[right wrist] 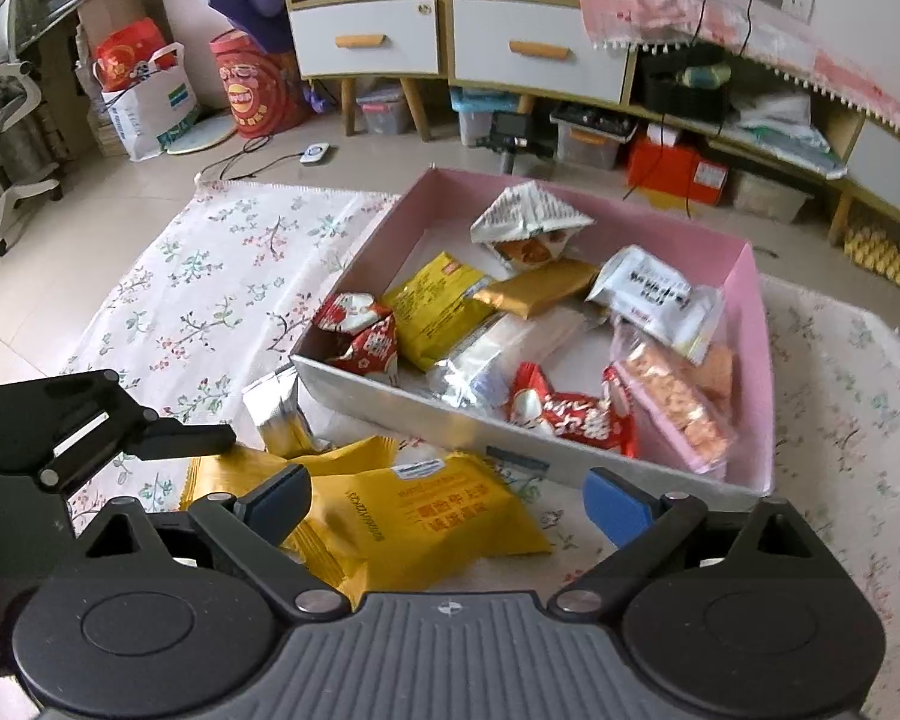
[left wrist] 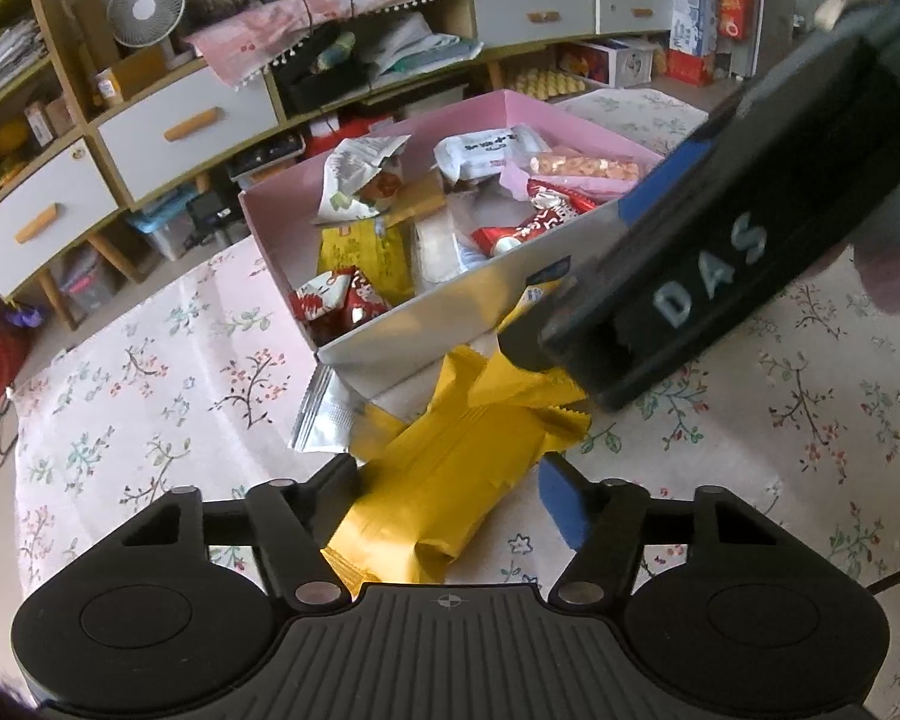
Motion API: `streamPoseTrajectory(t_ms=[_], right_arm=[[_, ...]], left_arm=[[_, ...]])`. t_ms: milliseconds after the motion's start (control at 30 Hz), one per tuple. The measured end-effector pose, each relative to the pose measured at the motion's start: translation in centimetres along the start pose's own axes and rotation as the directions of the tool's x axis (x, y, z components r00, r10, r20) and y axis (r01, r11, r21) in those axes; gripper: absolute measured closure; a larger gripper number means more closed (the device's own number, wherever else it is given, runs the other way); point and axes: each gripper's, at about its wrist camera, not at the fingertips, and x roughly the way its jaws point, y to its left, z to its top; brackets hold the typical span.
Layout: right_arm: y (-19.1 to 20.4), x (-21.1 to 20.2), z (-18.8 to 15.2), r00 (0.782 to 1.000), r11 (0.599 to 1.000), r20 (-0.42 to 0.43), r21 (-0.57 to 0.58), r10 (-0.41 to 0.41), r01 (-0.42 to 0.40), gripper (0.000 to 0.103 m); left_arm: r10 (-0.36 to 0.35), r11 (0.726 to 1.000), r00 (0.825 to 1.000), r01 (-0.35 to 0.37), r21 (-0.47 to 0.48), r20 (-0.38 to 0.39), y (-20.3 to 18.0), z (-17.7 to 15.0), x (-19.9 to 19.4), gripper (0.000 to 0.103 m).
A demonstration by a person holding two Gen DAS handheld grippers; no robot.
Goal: Organize snacks
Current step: 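Grasp a yellow cake packet with the left gripper while the right grasps another yellow packet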
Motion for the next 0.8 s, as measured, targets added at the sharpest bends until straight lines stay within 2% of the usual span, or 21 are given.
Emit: streamPoseTrajectory(t_ms=[100, 367, 467, 567, 800], right_arm=[[0.2, 0.5, -0.4, 1.000, 1.000, -0.023, -0.015, 0.008, -0.009, 0.028], [-0.1, 0.2, -1.3, 0.998, 0.997, -0.064, -0.075, 0.012, -0.017, 0.037], [0.0, 0.2, -1.9, 0.996, 0.992, -0.089, -0.128, -0.010, -0.001, 0.040], [-0.2, 0.6, -2.6, 0.992, 0.982, -0.108, -0.184, -0.070, 0.049, 0.043], [-0.9, 1.0, -2.7, 0.993, 0.989, -0.119, -0.149, -0.019, 0.001, 0.044]], left_arm=[[-0.003, 1.000, 1.000, 0.003, -0.002, 0.000, 0.1, 0.0, -0.3, 0.045], [-0.002, 1.000, 1.000, 0.002, 0.021, -0.010, 0.0, -0.3, -0.8, 0.048], [0.014, 0.999, 1.000, -0.013, 0.034, -0.022, -0.1, -0.3, -0.5, 0.048], [0.039, 0.998, 0.999, -0.038, 0.040, -0.027, -0.2, -0.4, -0.1, 0.048], [0.053, 0.999, 0.999, -0.053, 0.012, -0.013, -0.1, -0.4, 0.6, 0.048]])
